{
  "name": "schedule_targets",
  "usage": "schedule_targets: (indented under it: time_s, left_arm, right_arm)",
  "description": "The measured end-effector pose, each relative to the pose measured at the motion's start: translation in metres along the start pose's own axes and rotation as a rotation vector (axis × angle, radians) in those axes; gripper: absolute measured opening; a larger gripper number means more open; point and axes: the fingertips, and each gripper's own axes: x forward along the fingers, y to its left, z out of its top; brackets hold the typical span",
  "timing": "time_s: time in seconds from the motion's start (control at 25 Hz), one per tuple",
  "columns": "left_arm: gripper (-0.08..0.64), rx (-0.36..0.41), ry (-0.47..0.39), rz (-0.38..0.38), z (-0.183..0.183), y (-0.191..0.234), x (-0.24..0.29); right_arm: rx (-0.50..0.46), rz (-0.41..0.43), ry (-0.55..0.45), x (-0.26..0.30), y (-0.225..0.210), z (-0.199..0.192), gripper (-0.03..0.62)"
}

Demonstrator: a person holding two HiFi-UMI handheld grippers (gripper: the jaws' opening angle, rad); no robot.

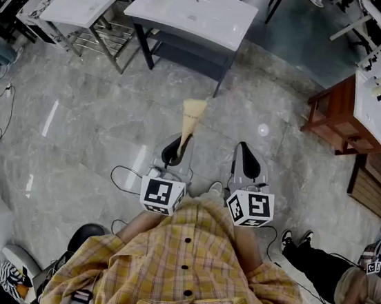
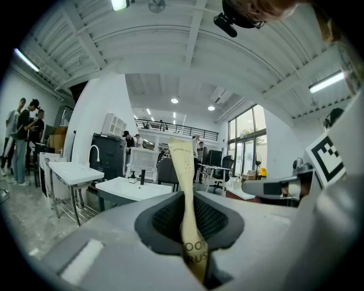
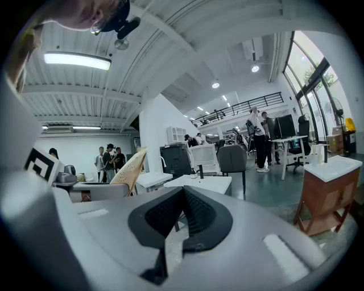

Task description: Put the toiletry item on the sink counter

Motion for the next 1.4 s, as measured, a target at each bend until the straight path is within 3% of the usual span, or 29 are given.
schedule_targets:
  time_s: [0.24,0.6,0.84,1.4]
  left_arm:
    - [0.035,-0.008,-0.004,-0.023,0.001,0.01,-0.012]
    - [0.035,-0.039,-0.007,-0.049,-0.002,0.012,-0.017]
    - [0.035,-0.035,-0.013,-0.026,-0.001,0.025,-0.012]
    - [0.035,-0.008,0.04,-0.064,-0.002,0.057,0.074]
  right_arm:
    - [0.054,-0.01,-0.034,-0.008,0.017,0.001,0.0]
    - [0.02,-0.024,-0.017,-0.01,0.028,0.002,0.0]
    - [0.029,-0.018,-0.03,0.003,0.028,0.001,0.0]
    - [0.084,-0.038,-0.025,0.089,-0.012,-0.001,0.0]
